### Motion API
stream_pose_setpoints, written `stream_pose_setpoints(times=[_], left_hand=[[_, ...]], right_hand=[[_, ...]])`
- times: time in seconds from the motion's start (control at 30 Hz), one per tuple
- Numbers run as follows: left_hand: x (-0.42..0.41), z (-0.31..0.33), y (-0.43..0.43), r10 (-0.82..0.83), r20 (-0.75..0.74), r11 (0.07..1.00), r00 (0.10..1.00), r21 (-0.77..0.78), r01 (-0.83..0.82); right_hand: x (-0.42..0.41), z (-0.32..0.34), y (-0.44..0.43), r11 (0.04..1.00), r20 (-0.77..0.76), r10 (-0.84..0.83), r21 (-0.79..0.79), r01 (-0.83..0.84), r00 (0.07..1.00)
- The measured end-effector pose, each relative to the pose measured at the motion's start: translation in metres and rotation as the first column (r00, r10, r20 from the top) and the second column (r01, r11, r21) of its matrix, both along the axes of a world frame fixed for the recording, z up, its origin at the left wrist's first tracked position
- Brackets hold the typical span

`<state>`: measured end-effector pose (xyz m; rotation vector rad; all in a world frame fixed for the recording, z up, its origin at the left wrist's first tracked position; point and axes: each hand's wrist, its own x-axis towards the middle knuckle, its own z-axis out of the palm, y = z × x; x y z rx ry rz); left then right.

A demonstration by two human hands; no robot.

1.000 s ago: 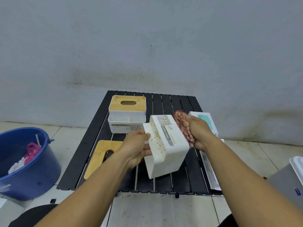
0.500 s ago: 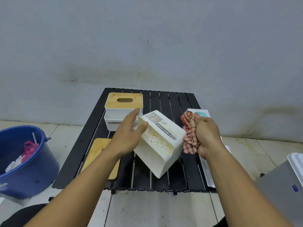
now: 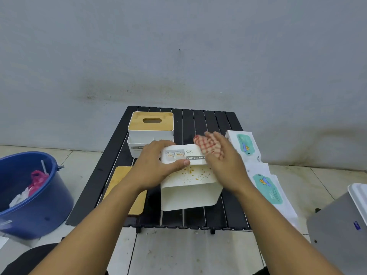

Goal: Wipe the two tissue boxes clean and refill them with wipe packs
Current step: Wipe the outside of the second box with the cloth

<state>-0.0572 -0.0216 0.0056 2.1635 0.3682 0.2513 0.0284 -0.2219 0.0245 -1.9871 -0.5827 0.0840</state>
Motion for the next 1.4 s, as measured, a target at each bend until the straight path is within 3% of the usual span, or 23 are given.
stream_pose_setpoints(times=[0.07, 0.17, 0.27, 0.37, 0.43, 0.53, 0.73, 0.87, 1.03, 1.2, 1.4], left_hand=[[0.001, 0.0, 0.0, 0.037, 0.027, 0.999, 0.999, -0.026, -0.036], [0.004, 0.001, -0.002, 0.059, 0.053, 0.997, 0.997, -0.053, -0.057], [0.006, 0.002, -0.002, 0.092, 0.067, 0.993, 0.994, -0.084, -0.086], [0.007, 0.003, -0.002, 0.09, 0.076, 0.994, 0.993, -0.076, -0.085], [0.008, 0.002, -0.001, 0.08, 0.08, 0.995, 0.994, -0.071, -0.075], [0.009, 0.001, 0.004, 0.036, 0.073, 0.998, 0.997, -0.055, -0.032], [0.017, 0.001, 0.018, -0.05, 0.033, 0.997, 0.998, 0.066, 0.048], [0.02, -0.002, 0.019, -0.048, 0.044, 0.997, 0.998, 0.071, 0.044], [0.02, -0.005, 0.017, -0.044, 0.072, 0.999, 0.996, -0.002, 0.044], [0.02, -0.004, 0.017, -0.037, 0.079, 0.999, 0.996, -0.025, 0.039], [0.022, -0.006, 0.021, -0.059, 0.069, 0.998, 0.996, 0.003, 0.059]], right_hand=[[-0.005, -0.009, 0.001, 0.961, 0.158, 0.004, -0.272, 0.04, 0.987], [-0.033, -0.019, 0.0, 0.901, 0.338, 0.017, -0.413, 0.132, 0.941], [-0.065, -0.025, -0.001, 0.881, 0.476, 0.014, -0.422, 0.215, 0.879], [-0.068, -0.032, -0.002, 0.904, 0.664, -0.053, -0.286, 0.318, 0.746], [-0.063, -0.036, -0.001, 0.896, 0.712, -0.048, -0.278, 0.345, 0.7], [-0.062, -0.04, 0.005, 0.85, 0.695, 0.027, -0.395, 0.349, 0.719], [-0.059, -0.03, 0.005, 0.742, 0.522, 0.13, -0.615, 0.266, 0.843], [-0.051, -0.027, 0.005, 0.741, 0.488, 0.111, -0.621, 0.255, 0.866], [-0.04, -0.024, -0.012, 0.742, 0.465, -0.08, -0.563, 0.365, 0.881], [-0.056, -0.016, -0.002, 0.713, 0.478, 0.158, -0.66, 0.235, 0.864], [-0.054, -0.012, 0.001, 0.602, 0.325, 0.149, -0.779, 0.175, 0.934]])
